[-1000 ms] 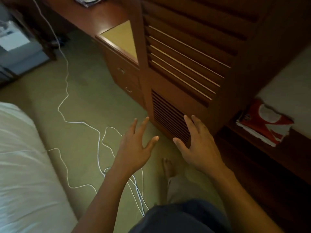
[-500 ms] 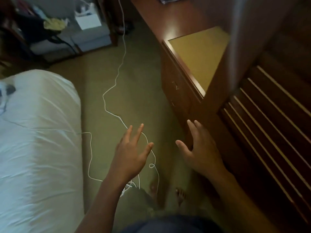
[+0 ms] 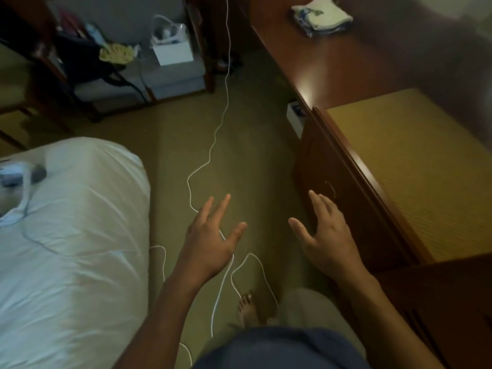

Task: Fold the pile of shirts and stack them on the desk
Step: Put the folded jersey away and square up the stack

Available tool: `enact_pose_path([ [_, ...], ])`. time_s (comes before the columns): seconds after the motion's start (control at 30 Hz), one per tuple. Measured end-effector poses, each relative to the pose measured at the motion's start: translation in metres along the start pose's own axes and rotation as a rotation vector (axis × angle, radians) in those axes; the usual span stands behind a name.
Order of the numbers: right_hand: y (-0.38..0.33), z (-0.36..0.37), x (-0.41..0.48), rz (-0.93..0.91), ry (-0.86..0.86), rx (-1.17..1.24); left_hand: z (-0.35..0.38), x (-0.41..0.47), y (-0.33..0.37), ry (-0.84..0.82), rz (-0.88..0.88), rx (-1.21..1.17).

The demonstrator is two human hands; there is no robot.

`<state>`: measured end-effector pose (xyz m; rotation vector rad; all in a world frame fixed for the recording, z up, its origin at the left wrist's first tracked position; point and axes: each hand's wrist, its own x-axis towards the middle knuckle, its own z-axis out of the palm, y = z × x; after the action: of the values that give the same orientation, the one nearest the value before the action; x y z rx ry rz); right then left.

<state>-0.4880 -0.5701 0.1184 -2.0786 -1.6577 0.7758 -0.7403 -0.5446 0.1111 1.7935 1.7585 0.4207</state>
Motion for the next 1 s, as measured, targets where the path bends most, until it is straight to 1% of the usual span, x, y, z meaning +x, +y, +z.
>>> enact_pose_path([
  [0.2, -0.041, 0.014, 0.099, 0.019, 0.011, -0.015, -0.035, 0.107, -0.016, -0.03, -0.004, -0.033],
  [0.37, -0.072, 0.02, 0.214, -0.015, 0.038, -0.018, -0.051, 0.215, -0.022, -0.014, -0.011, -0.024],
  [0.53, -0.108, 0.011, 0.334, -0.033, 0.006, -0.03, -0.077, 0.321, -0.01, -0.015, -0.039, 0.064],
  [0.7, -0.139, -0.001, 0.437, -0.095, -0.02, -0.082, -0.105, 0.417, 0.005, 0.016, -0.028, 0.127],
  [0.87, -0.159, -0.012, 0.526, -0.056, -0.028, -0.095, -0.124, 0.516, 0.015, 0.001, -0.022, 0.098],
  [1.0, -0.171, -0.016, 0.607, -0.024, 0.017, -0.098, -0.131, 0.616, 0.021, -0.029, 0.022, 0.087],
])
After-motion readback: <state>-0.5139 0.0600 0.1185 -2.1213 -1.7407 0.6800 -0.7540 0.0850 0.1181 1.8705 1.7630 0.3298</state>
